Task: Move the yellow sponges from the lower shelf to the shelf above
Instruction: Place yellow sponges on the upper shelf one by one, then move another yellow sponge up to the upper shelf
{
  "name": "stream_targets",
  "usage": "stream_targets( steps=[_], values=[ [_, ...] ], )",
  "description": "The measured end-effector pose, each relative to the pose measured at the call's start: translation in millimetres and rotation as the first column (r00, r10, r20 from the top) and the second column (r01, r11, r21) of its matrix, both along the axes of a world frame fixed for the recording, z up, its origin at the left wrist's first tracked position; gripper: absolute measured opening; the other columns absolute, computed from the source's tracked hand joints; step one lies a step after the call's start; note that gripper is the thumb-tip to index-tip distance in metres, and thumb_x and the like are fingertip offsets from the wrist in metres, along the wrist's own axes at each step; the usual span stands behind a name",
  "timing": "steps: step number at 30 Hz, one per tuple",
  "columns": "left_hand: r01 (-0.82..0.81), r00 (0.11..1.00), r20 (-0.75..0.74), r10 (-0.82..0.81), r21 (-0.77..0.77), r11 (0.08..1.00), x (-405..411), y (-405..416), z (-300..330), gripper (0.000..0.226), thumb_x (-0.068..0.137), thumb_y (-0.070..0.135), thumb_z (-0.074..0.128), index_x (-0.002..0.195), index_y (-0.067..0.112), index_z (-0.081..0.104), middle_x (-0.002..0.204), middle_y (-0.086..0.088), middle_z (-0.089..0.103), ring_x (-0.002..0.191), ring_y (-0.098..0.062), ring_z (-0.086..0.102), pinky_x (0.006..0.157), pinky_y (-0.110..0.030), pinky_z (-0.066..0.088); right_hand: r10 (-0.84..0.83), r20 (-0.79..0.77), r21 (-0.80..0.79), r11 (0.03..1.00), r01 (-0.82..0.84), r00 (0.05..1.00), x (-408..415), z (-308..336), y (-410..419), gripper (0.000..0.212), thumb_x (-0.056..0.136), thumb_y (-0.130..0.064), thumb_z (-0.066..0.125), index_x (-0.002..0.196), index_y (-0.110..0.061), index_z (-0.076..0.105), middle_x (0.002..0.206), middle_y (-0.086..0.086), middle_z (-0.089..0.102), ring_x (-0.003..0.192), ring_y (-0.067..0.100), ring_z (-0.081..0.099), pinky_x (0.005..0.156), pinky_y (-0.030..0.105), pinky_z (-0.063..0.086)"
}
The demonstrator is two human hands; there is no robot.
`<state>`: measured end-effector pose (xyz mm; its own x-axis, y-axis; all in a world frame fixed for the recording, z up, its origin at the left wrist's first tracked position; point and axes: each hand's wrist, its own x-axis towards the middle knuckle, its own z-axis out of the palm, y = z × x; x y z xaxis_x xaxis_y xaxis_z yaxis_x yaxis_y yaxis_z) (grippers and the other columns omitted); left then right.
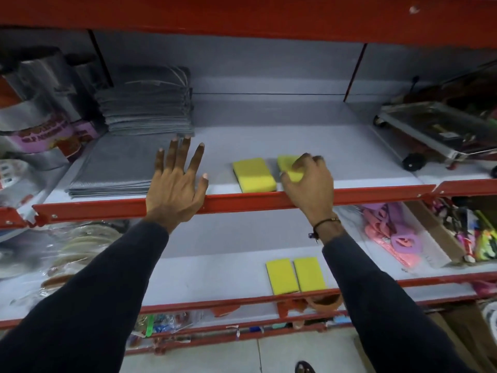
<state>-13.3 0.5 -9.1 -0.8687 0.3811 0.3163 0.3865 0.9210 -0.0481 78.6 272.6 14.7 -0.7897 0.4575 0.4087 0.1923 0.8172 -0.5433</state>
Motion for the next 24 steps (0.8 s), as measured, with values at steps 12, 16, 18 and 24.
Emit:
stream_targets(
  steps=[12,16,18,24],
  values=[
    [-0.003,1.0,-0.002,0.003,-0.006,1.0,0.7,0.9,0.7,0.079,0.098,0.057,0.003,0.17,0.025,-0.01,0.179,-0.009,-0.016,0.166,-0.03,-0.016,0.134,-0.056,-0.006,0.038,0.143,0.133,0.989,-0.058,0.989,76.7,-175.6,-17.4,0.028,0.086,-0.042,0.069,0.095,-0.015,0.07,0.11,0.004,0.069,0.108,0.028,0.064,0.098,0.043,0.044],
    [-0.008,1.0,-0.007,0.008,-0.023,1.0,0.0,1.1,0.3,0.079,0.099,0.057,0.004,0.169,0.026,-0.011,0.179,-0.008,-0.015,0.166,-0.03,-0.015,0.134,-0.056,-0.006,0.044,0.762,0.18,0.944,-0.278,0.646,88.1,-246.7,-19.0,0.065,0.092,-0.054,0.056,0.143,-0.016,0.051,0.157,0.016,0.043,0.152,0.036,0.033,0.131,0.055,0.01],
    [-0.009,1.0,-0.005,0.009,-0.028,1.0,-0.7,1.5,0.2,0.079,0.099,0.057,0.005,0.17,0.025,-0.01,0.18,-0.008,-0.014,0.166,-0.03,-0.015,0.134,-0.056,-0.006,0.046,0.785,0.199,0.926,-0.322,0.618,84.1,-256.2,-26.5,0.062,0.092,-0.045,0.058,0.145,-0.016,0.044,0.157,0.018,0.039,0.145,0.039,0.041,0.128,0.056,0.019],
    [-0.007,1.0,-0.001,0.007,-0.034,0.999,-0.1,0.8,2.1,0.079,0.099,0.057,0.007,0.17,0.025,-0.008,0.18,-0.007,-0.015,0.166,-0.03,-0.015,0.134,-0.056,-0.006,0.258,0.551,0.108,0.921,-0.375,0.794,66.8,-208.8,-51.9,0.05,0.08,-0.043,0.064,0.12,-0.013,0.06,0.131,0.009,0.059,0.111,0.036,0.059,0.091,0.043,0.05]
  ],
)
